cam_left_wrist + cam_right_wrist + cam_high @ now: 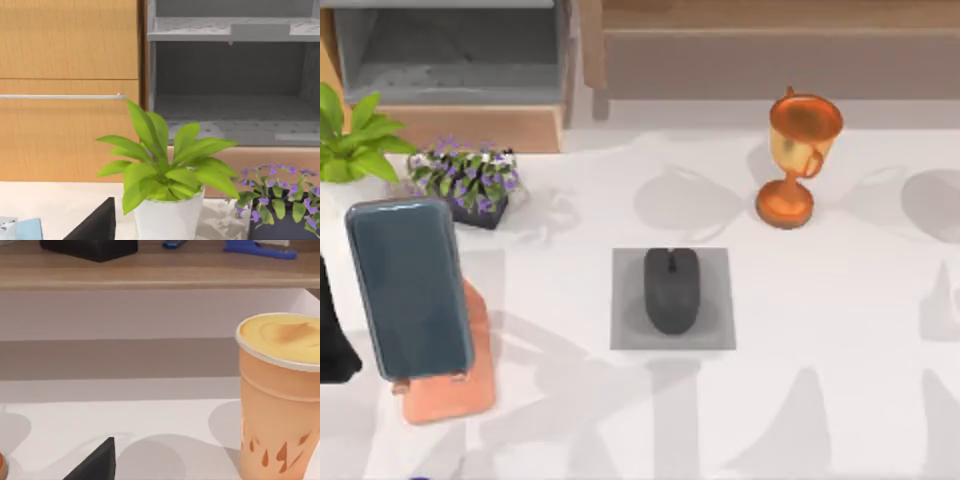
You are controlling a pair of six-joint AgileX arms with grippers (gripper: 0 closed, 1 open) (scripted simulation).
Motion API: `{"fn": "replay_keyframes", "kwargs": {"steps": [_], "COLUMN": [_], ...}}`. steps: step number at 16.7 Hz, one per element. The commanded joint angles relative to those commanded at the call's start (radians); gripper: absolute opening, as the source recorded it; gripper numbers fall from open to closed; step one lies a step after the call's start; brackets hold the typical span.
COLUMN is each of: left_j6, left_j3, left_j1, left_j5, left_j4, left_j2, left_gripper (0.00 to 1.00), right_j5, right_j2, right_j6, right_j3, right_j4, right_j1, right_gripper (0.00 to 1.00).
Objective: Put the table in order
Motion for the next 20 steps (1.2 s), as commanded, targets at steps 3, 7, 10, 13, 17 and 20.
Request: {"fn": "replay_keyframes", "kwargs": {"steps": [3,7,10,13,17,20], "left_j6": [0.0,0.0,0.0,0.0,0.0,0.0], "left_j3": [0.0,0.0,0.0,0.0,0.0,0.0], "left_j1": [0.0,0.0,0.0,0.0,0.0,0.0], "left_j5": [0.0,0.0,0.0,0.0,0.0,0.0], "left_j4": [0.0,0.0,0.0,0.0,0.0,0.0], "left_j2": [0.0,0.0,0.0,0.0,0.0,0.0], "left_gripper": [1.0,1.0,1.0,1.0,1.0,1.0], "right_j5": [-0.042,-0.098,-0.137,-0.173,-0.214,-0.236], "right_j2": [0.287,0.693,0.987,1.245,1.493,1.593], "right_j6": [-0.001,-0.002,-0.001,0.001,0.004,0.006], "right_j3": [0.048,0.125,0.191,0.263,0.367,0.429], "right_j4": [0.203,0.495,0.714,0.918,1.145,1.254], "right_j1": [-0.063,-0.142,-0.192,-0.227,-0.241,-0.237], "right_gripper": [1.0,1.0,1.0,1.0,1.0,1.0]}}
